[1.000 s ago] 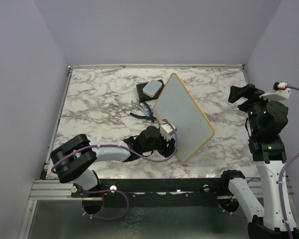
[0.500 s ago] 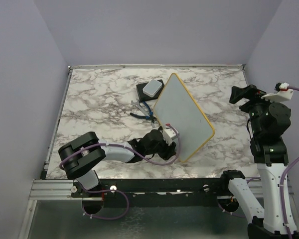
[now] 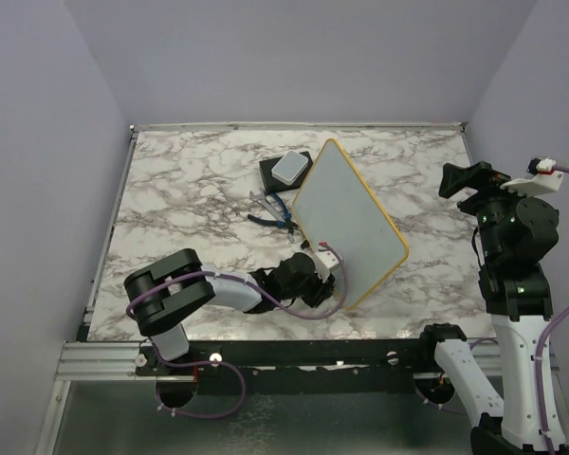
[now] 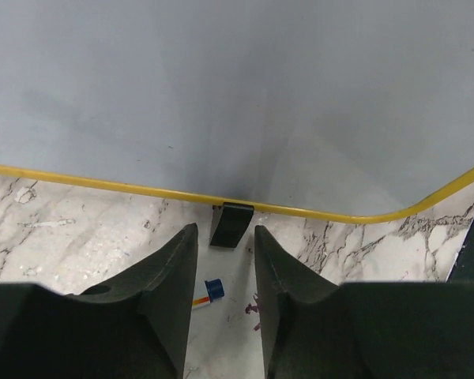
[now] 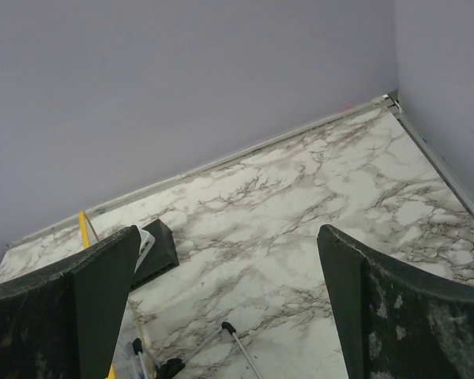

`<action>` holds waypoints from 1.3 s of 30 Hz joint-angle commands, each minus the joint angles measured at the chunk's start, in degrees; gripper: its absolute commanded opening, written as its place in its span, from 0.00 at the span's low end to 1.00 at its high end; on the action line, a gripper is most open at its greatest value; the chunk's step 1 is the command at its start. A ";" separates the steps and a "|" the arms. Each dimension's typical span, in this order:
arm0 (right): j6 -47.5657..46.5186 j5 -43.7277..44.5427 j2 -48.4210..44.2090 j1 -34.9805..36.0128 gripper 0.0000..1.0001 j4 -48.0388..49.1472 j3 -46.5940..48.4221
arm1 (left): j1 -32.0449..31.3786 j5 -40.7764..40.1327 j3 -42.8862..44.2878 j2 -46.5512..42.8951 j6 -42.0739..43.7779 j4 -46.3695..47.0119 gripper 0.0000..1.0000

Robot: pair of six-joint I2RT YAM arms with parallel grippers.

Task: Write a sentence on the whiteboard
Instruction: Pick up the whiteboard stand from the center of the board, then put down the whiteboard stand at the center of the board.

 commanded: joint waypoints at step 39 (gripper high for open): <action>-0.68 -1.48 -2.34 0.16 0.98 -1.98 0.72 | -3.74 -29.55 39.22 34.55 -16.80 0.40 0.15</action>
